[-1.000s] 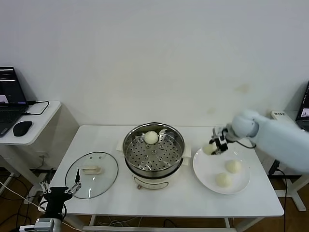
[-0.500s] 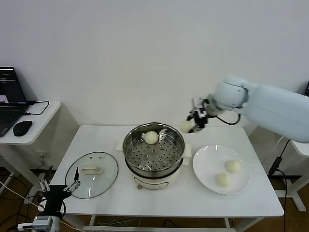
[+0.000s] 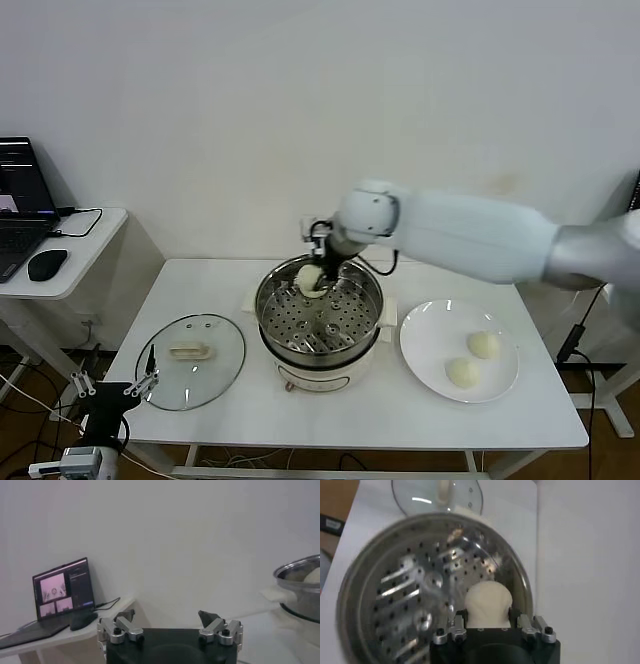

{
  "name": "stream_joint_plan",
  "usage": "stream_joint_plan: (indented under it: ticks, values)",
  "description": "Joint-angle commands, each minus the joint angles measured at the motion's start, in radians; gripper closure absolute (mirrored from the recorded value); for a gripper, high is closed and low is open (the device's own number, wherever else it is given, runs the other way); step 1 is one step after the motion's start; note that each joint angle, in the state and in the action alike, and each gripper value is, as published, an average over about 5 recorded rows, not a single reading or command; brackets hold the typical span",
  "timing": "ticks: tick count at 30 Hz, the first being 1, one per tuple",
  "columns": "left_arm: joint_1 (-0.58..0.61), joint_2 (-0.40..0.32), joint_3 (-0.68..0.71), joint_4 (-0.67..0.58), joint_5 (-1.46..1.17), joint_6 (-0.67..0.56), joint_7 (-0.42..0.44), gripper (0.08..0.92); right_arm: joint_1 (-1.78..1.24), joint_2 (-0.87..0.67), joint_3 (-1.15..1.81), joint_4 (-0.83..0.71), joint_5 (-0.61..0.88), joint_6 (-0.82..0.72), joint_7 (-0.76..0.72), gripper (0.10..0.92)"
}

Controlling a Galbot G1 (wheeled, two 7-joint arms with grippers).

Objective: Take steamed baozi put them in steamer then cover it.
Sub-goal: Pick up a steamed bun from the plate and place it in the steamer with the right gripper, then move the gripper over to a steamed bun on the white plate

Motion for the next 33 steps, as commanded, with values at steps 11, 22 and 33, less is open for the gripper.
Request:
stream_joint_plan:
  ticks: [11, 22, 33]
  values:
    - [-0.006, -0.006, 0.002, 0.009, -0.004, -0.003, 0.001, 0.177, -0.083, 0.16, -0.029, -0.103, 0.031, -0.063, 0.055, 0.508]
    - [-0.005, -0.009, 0.005, 0.003, -0.002, -0.003, 0.001, 0.177, -0.06, 0.106, -0.027, -0.073, -0.002, -0.061, 0.045, 0.352]
    - [-0.008, -0.002, 0.013, -0.01, 0.003, 0.003, 0.002, 0.177, 0.155, -0.206, -0.008, 0.167, -0.015, -0.007, -0.198, 0.203]
